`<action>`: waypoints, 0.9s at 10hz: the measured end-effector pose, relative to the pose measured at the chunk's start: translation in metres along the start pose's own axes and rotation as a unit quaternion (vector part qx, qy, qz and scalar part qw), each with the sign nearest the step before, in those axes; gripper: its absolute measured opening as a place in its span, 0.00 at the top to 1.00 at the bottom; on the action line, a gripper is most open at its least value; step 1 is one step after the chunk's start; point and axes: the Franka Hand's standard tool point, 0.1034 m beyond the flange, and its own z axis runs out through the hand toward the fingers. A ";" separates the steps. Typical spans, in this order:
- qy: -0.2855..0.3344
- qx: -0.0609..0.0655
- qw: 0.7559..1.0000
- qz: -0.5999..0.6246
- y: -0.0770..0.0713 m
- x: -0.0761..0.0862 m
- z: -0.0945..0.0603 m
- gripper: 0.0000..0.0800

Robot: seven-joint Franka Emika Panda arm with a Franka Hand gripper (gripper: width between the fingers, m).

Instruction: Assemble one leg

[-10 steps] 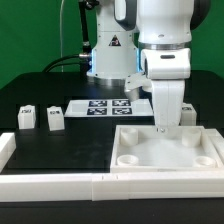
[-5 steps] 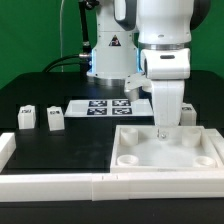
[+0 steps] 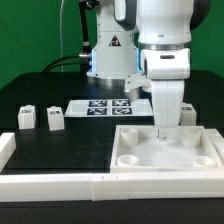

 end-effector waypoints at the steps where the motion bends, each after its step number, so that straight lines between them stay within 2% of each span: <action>1: 0.002 -0.006 1.000 0.008 -0.002 0.000 -0.005 0.19; 3: 0.001 -0.018 0.999 0.046 -0.012 0.006 -0.025 0.19; 4: 0.001 -0.020 0.998 0.055 -0.012 0.012 -0.029 0.19; 7: 0.000 -0.018 0.997 0.073 -0.013 0.012 -0.029 0.19; 9: 0.004 -0.017 0.986 0.169 -0.014 0.014 -0.029 0.19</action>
Offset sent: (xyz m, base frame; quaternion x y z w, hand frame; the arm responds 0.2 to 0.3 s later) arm -0.0078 0.0100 0.0258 -0.0150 -0.0423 0.0555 0.9974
